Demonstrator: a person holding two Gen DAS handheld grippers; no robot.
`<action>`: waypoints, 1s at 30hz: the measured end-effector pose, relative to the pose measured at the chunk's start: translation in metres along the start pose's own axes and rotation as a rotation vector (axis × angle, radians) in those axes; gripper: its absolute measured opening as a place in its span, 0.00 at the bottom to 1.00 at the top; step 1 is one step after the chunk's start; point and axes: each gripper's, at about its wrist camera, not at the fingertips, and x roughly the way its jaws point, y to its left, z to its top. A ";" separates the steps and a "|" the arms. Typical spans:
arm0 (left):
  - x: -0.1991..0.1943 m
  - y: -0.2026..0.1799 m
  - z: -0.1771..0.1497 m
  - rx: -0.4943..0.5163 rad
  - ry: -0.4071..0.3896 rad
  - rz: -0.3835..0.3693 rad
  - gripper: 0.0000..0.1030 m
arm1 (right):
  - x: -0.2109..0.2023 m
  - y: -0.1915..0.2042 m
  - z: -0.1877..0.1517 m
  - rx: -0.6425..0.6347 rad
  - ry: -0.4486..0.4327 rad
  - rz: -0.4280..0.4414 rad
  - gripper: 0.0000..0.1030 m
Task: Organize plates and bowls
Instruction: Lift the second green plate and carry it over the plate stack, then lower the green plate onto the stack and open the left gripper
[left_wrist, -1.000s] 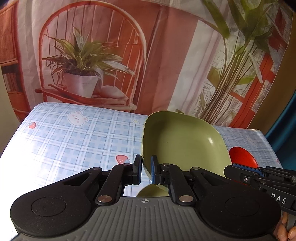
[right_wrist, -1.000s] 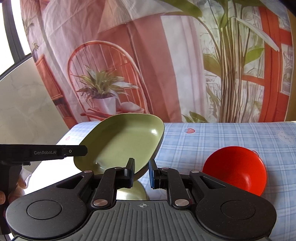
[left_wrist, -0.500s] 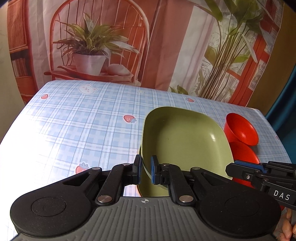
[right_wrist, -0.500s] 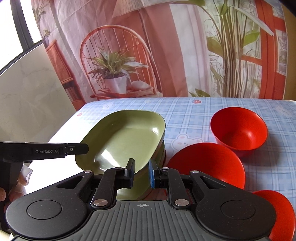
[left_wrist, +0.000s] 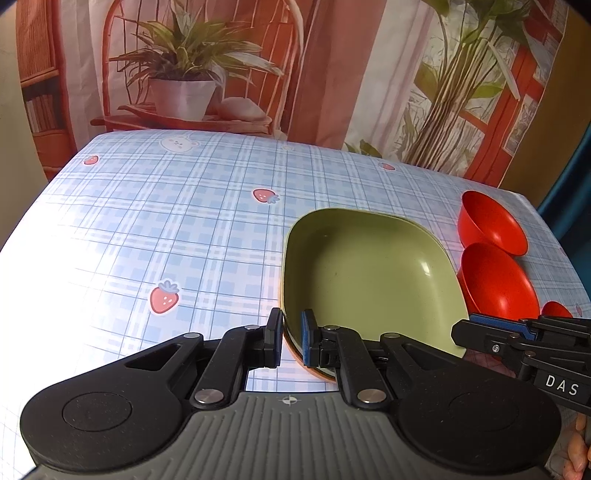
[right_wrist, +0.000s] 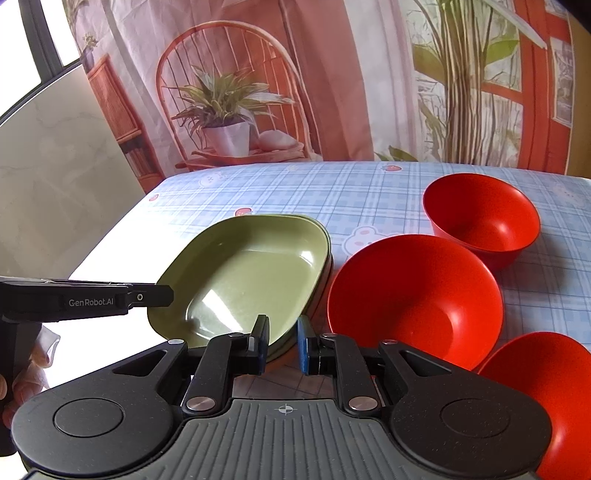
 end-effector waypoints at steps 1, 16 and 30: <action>0.001 0.000 0.000 -0.002 0.000 0.000 0.11 | 0.000 0.000 0.000 0.002 0.000 0.001 0.15; -0.012 -0.004 0.001 0.021 -0.040 0.032 0.30 | -0.008 0.002 -0.002 0.015 -0.021 0.014 0.20; -0.048 -0.041 0.022 0.061 -0.129 -0.015 0.33 | -0.066 -0.033 0.002 0.070 -0.170 -0.031 0.20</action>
